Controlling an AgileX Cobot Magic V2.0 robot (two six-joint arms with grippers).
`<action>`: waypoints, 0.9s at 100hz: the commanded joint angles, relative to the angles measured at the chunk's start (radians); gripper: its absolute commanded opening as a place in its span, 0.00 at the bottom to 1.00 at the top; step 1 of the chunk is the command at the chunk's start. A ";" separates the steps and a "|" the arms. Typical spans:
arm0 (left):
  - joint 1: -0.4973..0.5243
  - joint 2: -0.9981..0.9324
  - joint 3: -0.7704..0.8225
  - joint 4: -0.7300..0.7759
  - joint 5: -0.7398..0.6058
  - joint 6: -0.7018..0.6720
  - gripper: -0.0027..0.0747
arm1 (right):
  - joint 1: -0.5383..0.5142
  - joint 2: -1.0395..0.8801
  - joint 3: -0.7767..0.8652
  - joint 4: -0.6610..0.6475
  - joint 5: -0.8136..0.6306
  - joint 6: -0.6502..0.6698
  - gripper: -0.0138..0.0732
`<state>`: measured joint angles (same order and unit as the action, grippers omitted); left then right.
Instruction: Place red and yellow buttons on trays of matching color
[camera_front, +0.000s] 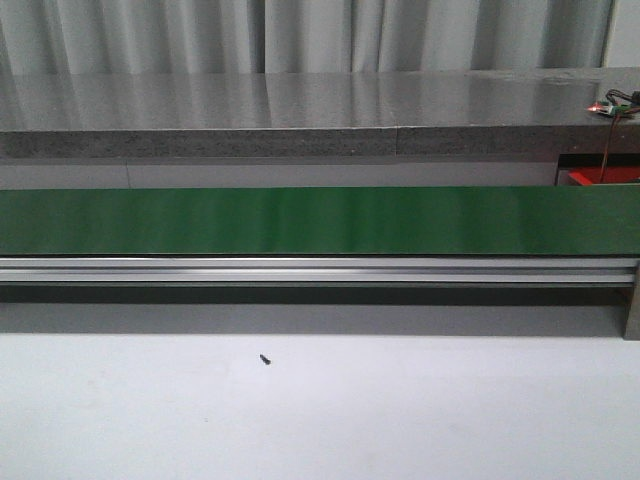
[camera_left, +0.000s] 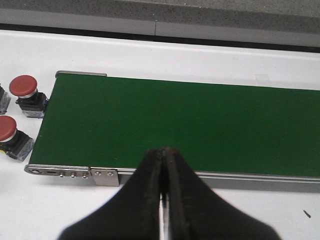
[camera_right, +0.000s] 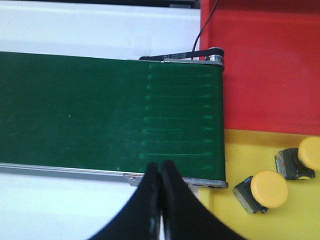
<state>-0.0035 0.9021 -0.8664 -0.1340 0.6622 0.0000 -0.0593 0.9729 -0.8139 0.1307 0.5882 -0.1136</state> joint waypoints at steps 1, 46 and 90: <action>-0.009 -0.011 -0.026 -0.015 -0.069 -0.009 0.01 | 0.002 -0.091 0.023 0.000 -0.084 -0.010 0.08; -0.009 -0.011 -0.026 -0.015 -0.073 -0.011 0.01 | 0.002 -0.350 0.190 0.000 -0.160 -0.010 0.08; 0.073 -0.011 -0.027 0.004 -0.091 -0.013 0.01 | 0.002 -0.350 0.190 0.000 -0.160 -0.010 0.08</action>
<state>0.0281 0.9021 -0.8664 -0.1340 0.6562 0.0000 -0.0593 0.6249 -0.5986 0.1307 0.5090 -0.1153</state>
